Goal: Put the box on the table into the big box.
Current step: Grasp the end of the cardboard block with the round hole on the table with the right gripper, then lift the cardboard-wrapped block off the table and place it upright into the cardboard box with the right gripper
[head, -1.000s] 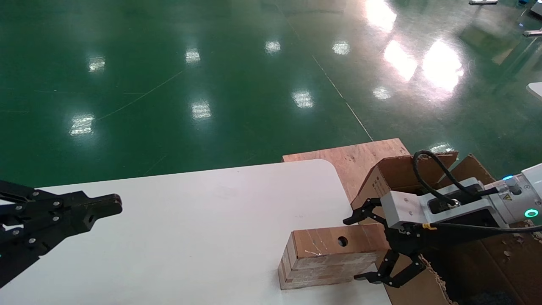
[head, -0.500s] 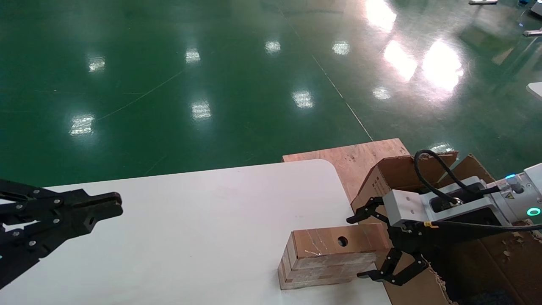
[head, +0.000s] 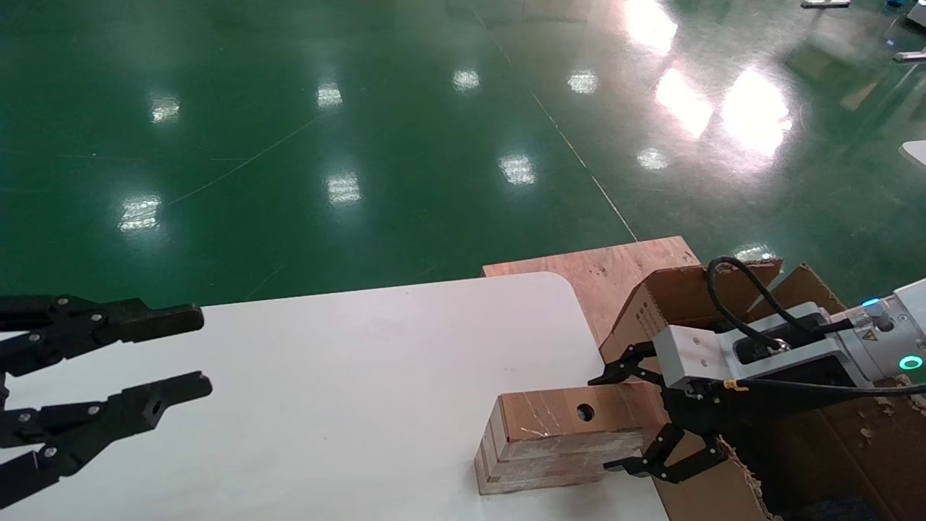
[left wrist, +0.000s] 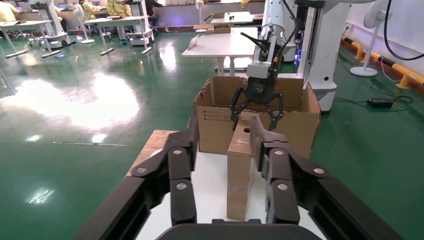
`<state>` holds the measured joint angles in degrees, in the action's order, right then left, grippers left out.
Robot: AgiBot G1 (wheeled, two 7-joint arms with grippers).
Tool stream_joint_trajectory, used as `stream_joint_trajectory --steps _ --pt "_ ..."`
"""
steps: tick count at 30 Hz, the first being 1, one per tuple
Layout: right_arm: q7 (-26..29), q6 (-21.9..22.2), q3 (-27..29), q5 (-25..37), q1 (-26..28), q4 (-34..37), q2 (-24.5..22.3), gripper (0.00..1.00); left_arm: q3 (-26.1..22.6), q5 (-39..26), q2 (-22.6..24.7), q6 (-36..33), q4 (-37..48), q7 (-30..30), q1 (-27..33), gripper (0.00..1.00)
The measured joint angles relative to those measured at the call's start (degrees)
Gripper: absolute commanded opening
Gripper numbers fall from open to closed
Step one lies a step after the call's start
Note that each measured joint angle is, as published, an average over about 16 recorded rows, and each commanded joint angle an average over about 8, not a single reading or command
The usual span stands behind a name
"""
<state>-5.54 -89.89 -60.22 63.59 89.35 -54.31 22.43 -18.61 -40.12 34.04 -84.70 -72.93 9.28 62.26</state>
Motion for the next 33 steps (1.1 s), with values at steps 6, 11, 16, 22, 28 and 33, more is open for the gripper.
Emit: stream_joint_trajectory --steps 6,11,16,22,28,33 --pt "0.0 0.0 0.0 0.0 0.0 0.0 0.0 0.0 0.0 0.0 0.0 0.0 0.0 0.0 0.0 1.0" --pt "0.0 0.0 0.0 0.0 -0.1 0.0 0.0 0.0 0.0 0.0 0.0 0.0 0.0 0.0 0.0 1.0" --pt "0.0 0.0 0.0 -0.1 -0.1 -0.1 0.0 0.0 0.0 0.0 0.0 0.0 0.0 0.0 0.0 1.0" --pt "1.3 0.0 0.1 -1.4 -0.3 0.1 -0.2 0.0 0.0 0.0 0.0 0.0 0.0 0.0 0.0 1.0" --pt "4.9 -0.1 0.4 -5.8 -0.2 0.0 -1.5 0.0 0.0 0.0 0.0 0.0 0.0 0.0 0.0 1.0" --pt "9.5 -0.1 1.5 -11.2 0.8 -1.0 -4.3 0.0 0.0 0.0 0.0 0.0 0.0 0.0 0.0 1.0"
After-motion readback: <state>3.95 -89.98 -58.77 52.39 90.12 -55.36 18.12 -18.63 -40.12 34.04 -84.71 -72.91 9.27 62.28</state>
